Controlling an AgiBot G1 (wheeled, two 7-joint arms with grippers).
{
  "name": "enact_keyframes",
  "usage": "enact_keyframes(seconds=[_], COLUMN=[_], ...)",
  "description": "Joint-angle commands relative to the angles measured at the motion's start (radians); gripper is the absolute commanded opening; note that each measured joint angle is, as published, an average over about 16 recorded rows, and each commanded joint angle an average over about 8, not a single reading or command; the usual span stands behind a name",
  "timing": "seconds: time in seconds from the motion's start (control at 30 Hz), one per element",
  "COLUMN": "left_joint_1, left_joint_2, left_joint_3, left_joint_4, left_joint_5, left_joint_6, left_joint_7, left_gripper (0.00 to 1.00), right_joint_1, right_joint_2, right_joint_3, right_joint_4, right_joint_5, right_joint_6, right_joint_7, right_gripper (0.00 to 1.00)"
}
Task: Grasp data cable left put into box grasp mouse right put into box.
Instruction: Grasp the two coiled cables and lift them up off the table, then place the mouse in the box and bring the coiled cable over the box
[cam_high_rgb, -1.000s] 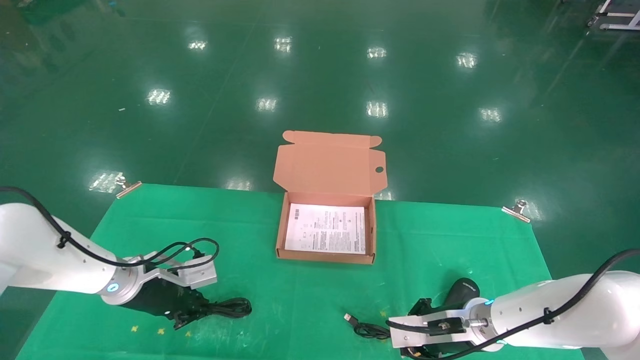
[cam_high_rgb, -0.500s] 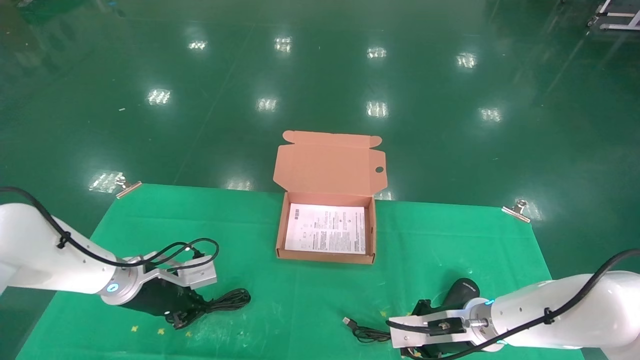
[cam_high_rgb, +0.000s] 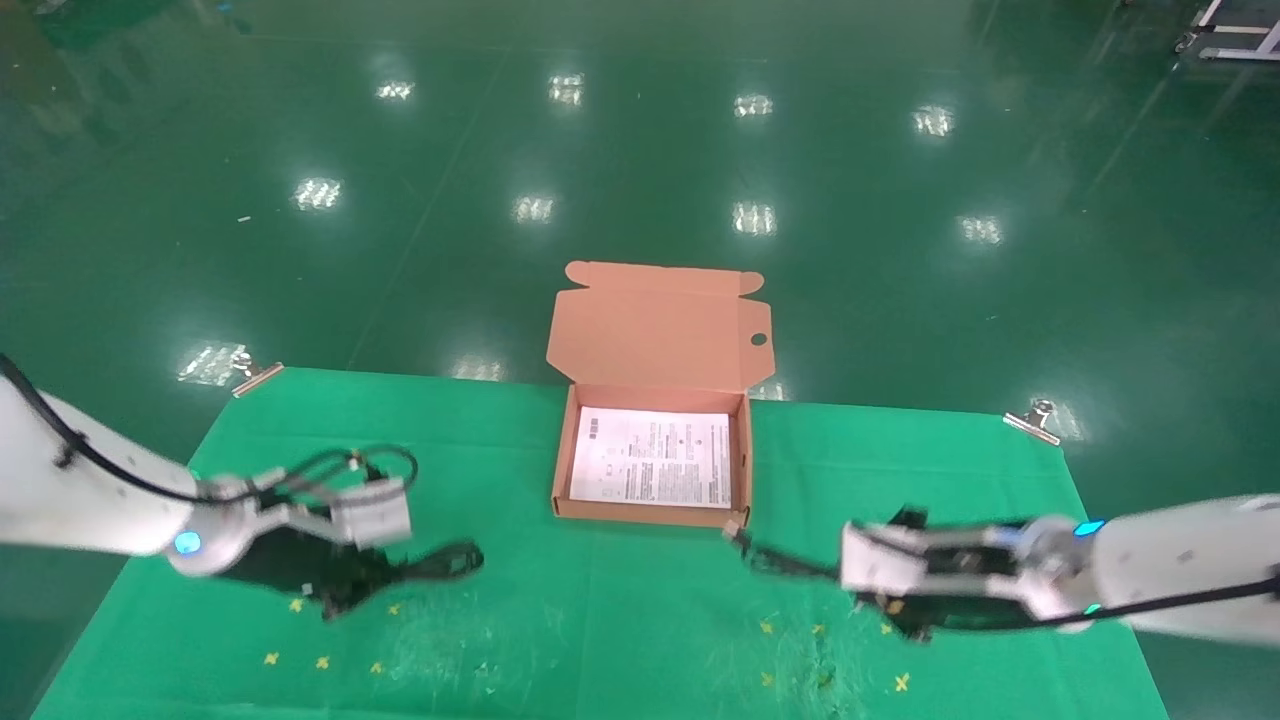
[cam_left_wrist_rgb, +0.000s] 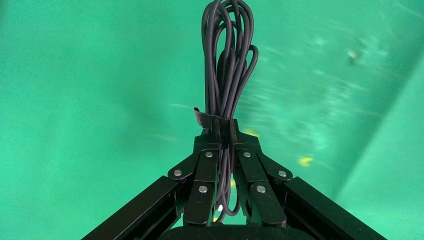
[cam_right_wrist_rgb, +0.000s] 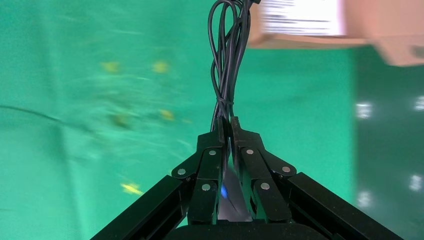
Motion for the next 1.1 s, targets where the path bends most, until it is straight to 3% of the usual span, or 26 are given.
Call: enact_keyframes(seconds=[0.03,0.27,0.47,0.83,1.1], left_joint_1=[-0.01,-0.061,-0.104,-0.188,-0.213], left_joint_2=[-0.021,-0.078,-0.072,0.005,0.023], left_joint_3=[-0.004,-0.013,-0.016,-0.031,-0.034], left_joint_4=[-0.044,-0.258,-0.374,-0.376,-0.351], left_joint_5=[0.001,0.054,0.116,0.176,0.179], left_joint_6=[0.007,0.005,-0.029,-0.126,-0.142], left_joint_7=[-0.008,-0.09,-0.142,-0.156,-0.141], left_gripper=[0.0,0.0,0.0,0.0,0.0], right_joint_1=[0.013,0.113,0.233,0.42,0.471], right_joint_2=[0.027,0.054,-0.006,-0.21,-0.27], right_joint_3=[0.02,0.079,0.111,0.133,0.126], right_joint_4=[0.032,0.073,0.059,-0.151,-0.262], right_joint_5=[0.011,0.017,0.042,0.12,0.135], right_joint_6=[-0.001,0.021,0.057,0.167,0.187], right_joint_7=[0.02,0.067,0.057,-0.088,-0.161], right_gripper=[0.0,0.0,0.0,0.0,0.0])
